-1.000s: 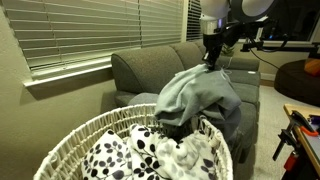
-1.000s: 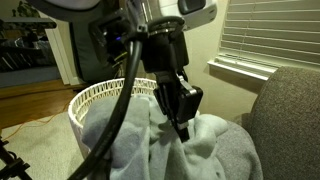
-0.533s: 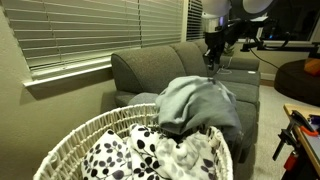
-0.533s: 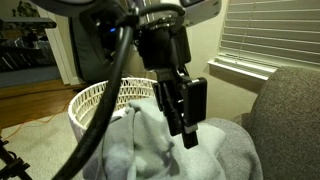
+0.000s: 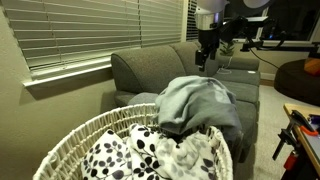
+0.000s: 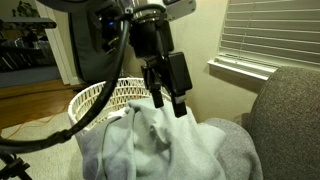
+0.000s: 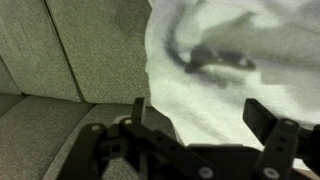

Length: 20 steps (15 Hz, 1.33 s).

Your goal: Put the green blanket in the basket on the couch

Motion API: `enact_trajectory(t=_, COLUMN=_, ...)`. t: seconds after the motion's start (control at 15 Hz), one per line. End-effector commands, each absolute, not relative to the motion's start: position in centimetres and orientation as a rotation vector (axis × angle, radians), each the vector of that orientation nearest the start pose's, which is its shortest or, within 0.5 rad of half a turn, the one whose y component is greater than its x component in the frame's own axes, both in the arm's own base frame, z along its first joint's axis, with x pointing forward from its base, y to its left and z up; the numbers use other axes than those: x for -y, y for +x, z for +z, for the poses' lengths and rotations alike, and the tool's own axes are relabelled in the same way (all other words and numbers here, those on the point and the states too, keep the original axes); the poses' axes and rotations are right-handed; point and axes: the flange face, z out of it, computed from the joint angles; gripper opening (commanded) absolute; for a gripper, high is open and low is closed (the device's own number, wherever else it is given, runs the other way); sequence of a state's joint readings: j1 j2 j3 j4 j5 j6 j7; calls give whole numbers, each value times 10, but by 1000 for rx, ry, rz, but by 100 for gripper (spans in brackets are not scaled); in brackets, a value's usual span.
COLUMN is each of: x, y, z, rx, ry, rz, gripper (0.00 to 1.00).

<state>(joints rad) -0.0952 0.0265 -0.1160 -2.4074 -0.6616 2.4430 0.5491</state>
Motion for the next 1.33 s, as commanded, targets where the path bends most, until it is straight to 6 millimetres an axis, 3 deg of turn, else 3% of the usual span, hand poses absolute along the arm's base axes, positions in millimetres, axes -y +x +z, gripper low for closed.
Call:
enact_trajectory(t=0.0, x=62, y=485, z=312, rx=-328, ry=-3505, rz=-151, gripper=100)
enact_trajectory(t=0.6, x=-26, y=505, z=318, rx=-114, ry=-3420, rz=-175, gripper=100)
enact_trajectory(t=1.0, x=-70, y=513, z=301, rx=1, ry=-3376, rz=-157, gripper=100)
enact_trajectory(t=1.27, x=-96, y=520, z=279, rx=65, ry=-3357, rz=-131, gripper=100)
